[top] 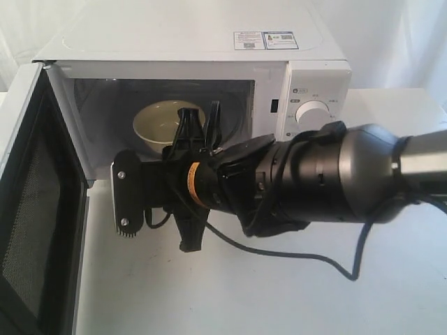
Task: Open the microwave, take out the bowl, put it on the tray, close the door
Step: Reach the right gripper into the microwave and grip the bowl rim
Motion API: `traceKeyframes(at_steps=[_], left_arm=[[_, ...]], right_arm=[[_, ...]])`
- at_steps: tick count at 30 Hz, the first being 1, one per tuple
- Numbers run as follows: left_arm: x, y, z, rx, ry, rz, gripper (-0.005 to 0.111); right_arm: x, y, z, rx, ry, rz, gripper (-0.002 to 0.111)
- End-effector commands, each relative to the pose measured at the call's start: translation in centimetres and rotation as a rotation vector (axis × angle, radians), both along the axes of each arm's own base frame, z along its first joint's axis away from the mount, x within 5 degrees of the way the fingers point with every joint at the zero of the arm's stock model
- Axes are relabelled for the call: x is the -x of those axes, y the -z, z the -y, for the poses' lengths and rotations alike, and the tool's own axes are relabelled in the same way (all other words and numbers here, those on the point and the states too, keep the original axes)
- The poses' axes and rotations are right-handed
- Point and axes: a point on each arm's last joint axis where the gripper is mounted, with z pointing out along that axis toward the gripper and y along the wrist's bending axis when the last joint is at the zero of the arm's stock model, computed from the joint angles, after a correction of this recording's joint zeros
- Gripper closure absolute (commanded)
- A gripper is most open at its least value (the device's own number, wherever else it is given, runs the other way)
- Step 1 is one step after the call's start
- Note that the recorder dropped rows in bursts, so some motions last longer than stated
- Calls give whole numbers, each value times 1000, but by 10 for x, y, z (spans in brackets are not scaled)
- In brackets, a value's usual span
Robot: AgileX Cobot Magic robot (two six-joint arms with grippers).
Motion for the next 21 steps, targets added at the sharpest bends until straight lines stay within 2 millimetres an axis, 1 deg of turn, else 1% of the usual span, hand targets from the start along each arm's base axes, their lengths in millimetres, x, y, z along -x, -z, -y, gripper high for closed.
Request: traceKeyframes(at_steps=[1, 7, 10, 13, 21], left_arm=[[0, 1, 0, 6, -1, 0, 107], [0, 1, 0, 6, -1, 0, 107], [0, 1, 0, 6, -1, 0, 107], [0, 1, 0, 6, -1, 0, 107], [0, 1, 0, 6, -1, 0, 107]], right_arm=[[-20, 3, -1, -16, -3, 0, 71], [-43, 16, -4, -1, 34, -5, 60], [-54, 24, -4, 6, 53, -9, 60], [-61, 27, -7, 11, 54, -5, 60], [-78, 27, -13, 2, 58, 25, 60]])
